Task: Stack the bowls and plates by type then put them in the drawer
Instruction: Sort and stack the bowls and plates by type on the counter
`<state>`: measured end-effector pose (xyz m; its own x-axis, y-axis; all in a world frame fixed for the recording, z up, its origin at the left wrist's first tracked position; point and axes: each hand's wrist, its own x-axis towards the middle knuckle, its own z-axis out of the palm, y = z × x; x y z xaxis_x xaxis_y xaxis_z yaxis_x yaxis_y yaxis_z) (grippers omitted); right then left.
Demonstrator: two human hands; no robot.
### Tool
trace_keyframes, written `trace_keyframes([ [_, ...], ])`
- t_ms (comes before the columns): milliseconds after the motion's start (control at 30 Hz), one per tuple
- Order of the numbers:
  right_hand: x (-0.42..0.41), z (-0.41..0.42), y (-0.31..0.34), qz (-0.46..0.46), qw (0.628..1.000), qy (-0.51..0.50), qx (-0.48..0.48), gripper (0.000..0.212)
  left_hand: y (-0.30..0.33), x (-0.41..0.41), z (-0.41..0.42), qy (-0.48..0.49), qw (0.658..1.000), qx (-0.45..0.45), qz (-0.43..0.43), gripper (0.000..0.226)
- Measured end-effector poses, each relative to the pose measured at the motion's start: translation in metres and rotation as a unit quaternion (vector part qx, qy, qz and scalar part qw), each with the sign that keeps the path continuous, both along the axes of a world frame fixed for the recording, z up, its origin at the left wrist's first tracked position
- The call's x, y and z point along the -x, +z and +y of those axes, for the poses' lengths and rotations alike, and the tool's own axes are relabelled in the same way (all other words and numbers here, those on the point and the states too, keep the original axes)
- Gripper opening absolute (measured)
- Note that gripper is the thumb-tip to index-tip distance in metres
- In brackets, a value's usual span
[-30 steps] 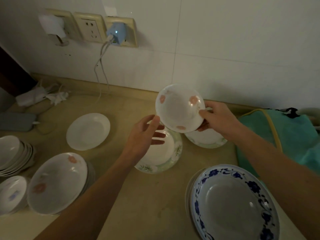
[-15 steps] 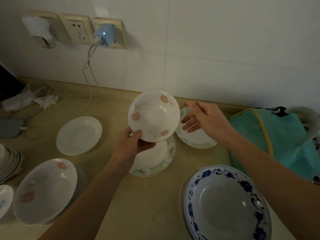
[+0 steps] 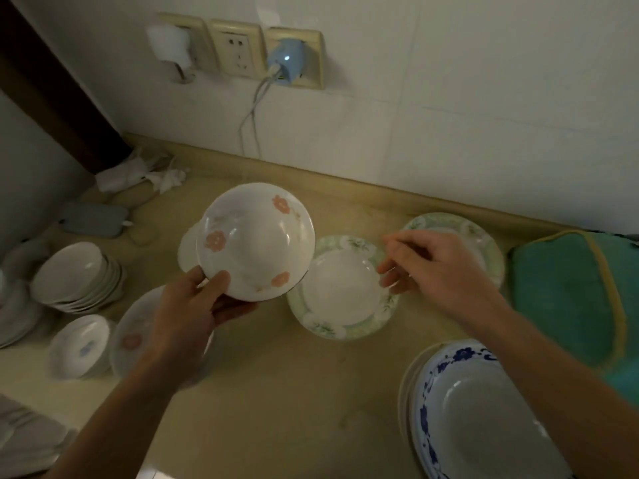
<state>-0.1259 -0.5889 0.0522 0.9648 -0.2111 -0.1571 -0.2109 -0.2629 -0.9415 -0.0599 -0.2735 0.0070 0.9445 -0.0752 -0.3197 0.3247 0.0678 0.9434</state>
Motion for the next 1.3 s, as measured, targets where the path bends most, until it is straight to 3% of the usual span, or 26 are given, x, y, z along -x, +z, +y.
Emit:
trace_keyframes([
  [233,-0.031,0.13,0.002,-0.009,0.991,0.13,0.024,0.041,0.026,0.029,0.082,0.02,0.997,-0.066,-0.019,0.018],
  [333,-0.039,0.174,-0.003,-0.021,0.988,0.151,0.015,0.03,0.032,0.035,0.111,0.022,0.997,-0.073,-0.001,0.017],
  [533,-0.045,0.236,-0.026,-0.006,0.988,0.137,0.075,0.013,0.032,0.03,0.161,-0.012,0.985,-0.171,0.021,0.013],
  [767,-0.041,0.267,-0.043,0.032,0.985,0.103,0.133,0.02,0.007,0.018,0.191,-0.067,0.938,-0.339,-0.005,0.005],
  [1100,-0.021,0.278,-0.058,0.049,0.976,0.04,0.209,0.014,-0.018,0.005,0.201,-0.147,0.885,-0.438,-0.054,0.023],
  [1300,-0.018,0.285,-0.058,0.027,0.966,0.014,0.255,0.012,-0.029,0.001,0.205,-0.164,0.886,-0.428,-0.069,0.026],
])
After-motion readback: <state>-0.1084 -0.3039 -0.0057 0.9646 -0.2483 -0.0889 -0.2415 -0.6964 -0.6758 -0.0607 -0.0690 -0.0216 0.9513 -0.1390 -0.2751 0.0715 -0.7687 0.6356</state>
